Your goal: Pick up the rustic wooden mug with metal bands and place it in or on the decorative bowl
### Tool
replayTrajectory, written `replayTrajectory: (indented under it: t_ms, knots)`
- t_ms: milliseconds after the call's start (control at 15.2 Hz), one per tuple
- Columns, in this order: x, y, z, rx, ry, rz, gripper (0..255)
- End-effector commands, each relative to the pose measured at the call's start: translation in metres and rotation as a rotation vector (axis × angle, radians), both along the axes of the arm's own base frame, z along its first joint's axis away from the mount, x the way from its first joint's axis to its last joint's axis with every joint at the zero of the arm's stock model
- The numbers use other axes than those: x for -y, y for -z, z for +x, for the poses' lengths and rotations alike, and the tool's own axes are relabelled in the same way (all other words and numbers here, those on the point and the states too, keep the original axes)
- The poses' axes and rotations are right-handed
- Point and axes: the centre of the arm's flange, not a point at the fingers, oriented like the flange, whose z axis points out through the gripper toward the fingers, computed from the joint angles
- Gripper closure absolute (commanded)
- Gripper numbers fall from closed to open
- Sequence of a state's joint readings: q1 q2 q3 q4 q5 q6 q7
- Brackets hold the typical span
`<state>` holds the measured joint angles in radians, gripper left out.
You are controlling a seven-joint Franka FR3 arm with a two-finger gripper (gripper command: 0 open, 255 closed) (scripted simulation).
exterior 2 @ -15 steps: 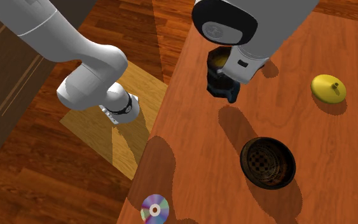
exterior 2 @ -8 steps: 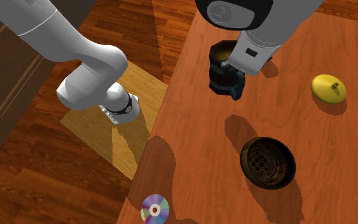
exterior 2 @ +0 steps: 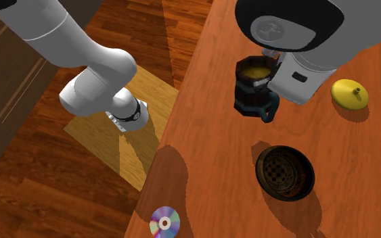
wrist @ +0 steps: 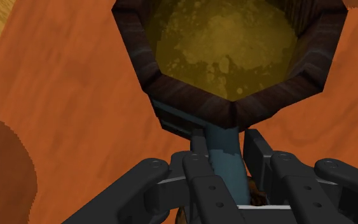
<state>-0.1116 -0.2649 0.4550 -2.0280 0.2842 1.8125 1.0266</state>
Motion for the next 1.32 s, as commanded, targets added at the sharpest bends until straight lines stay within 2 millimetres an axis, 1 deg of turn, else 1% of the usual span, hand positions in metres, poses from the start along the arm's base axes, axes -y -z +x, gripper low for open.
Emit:
replayTrajectory:
  t_ms: [0,1254]
  knots:
    - [0.012,-0.006,0.021,0.002,0.000,0.000,255]
    - [0.126,-0.042,0.242,0.002,0.000,0.000,255]
